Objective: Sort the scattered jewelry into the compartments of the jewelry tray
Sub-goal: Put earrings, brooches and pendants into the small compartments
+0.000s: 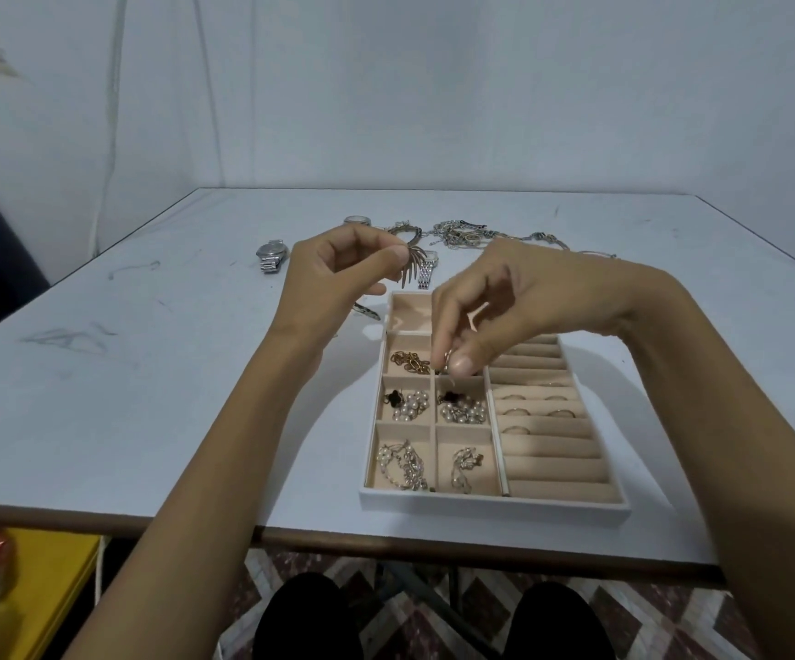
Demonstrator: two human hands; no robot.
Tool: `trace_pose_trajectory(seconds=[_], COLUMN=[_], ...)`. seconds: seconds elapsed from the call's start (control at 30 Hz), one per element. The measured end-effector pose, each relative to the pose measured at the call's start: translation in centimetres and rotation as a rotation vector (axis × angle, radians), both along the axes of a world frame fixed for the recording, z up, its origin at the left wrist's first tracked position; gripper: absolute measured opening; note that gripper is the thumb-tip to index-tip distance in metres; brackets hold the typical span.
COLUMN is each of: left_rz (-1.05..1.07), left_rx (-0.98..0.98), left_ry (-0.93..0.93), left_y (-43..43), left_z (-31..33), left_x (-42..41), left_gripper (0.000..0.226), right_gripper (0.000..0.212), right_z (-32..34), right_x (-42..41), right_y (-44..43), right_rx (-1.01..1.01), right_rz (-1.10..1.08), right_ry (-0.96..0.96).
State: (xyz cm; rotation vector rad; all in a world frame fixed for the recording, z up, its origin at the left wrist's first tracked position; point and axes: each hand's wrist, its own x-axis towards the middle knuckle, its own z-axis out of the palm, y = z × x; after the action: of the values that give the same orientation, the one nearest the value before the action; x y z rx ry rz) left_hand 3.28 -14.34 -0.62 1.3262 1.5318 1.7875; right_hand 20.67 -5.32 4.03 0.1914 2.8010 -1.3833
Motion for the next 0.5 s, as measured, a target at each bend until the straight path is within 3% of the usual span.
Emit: trace_pose_trajectory(seconds=[0.23, 0.5], left_rz=[-0.002, -0.023], left_rx=[-0.013, -0.048], left_ry=[0.0, 0.039], left_y=[0.0, -0.1], left_z=[-0.1, -0.2], left_x=[-0.1, -0.1], left_gripper=[0.009, 0.008], right_gripper=[0.015, 0.016], right_z=[-0.6, -0.8], right_x=[-0.2, -0.6], right_y=[-1.0, -1.7], right_rx=[-0.052, 0.02], right_rz=[0.143, 0.169], right_ry=[-0.299, -0.412])
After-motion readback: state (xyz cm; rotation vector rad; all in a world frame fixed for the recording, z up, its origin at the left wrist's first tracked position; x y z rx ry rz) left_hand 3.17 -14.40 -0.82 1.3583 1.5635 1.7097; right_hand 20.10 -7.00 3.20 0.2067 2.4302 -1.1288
